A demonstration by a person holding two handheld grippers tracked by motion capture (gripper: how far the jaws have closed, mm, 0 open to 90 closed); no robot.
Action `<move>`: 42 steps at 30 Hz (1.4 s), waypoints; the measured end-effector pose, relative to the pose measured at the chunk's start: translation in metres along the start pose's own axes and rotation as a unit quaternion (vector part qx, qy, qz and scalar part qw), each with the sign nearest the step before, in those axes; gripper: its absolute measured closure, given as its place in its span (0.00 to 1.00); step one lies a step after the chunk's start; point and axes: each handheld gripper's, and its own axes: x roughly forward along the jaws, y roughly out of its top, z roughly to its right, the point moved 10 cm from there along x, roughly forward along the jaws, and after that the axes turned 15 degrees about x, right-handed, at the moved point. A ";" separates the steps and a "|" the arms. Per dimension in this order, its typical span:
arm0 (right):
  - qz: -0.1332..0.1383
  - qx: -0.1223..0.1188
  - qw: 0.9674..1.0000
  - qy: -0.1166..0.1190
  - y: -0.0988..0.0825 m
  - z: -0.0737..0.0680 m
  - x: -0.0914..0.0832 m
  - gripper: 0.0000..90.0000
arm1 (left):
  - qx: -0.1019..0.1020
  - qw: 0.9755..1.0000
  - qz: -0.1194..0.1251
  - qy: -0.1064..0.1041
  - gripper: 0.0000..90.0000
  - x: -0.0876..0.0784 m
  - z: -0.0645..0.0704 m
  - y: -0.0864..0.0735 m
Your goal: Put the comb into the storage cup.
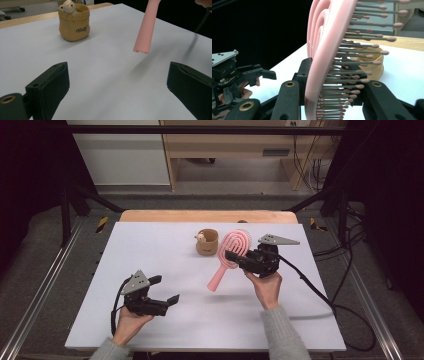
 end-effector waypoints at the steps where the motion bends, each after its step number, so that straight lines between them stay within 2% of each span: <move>1: 0.001 -0.001 1.000 -0.001 0.001 0.000 0.000 0.70 | -0.002 1.000 0.000 0.002 0.05 -0.002 -0.002 -0.002; 11: 0.005 -0.009 1.000 -0.009 0.010 -0.003 0.003 0.70 | -0.007 1.000 -0.007 0.020 0.05 -0.017 -0.018 -0.022; 27: 0.013 -0.024 0.999 -0.024 0.025 -0.005 0.010 0.70 | -0.014 0.999 -0.014 0.041 0.05 -0.034 -0.035 -0.052; 42: 0.021 -0.027 0.998 -0.043 0.038 0.005 0.017 0.70 | -0.019 0.998 -0.019 0.048 0.05 -0.038 -0.041 -0.059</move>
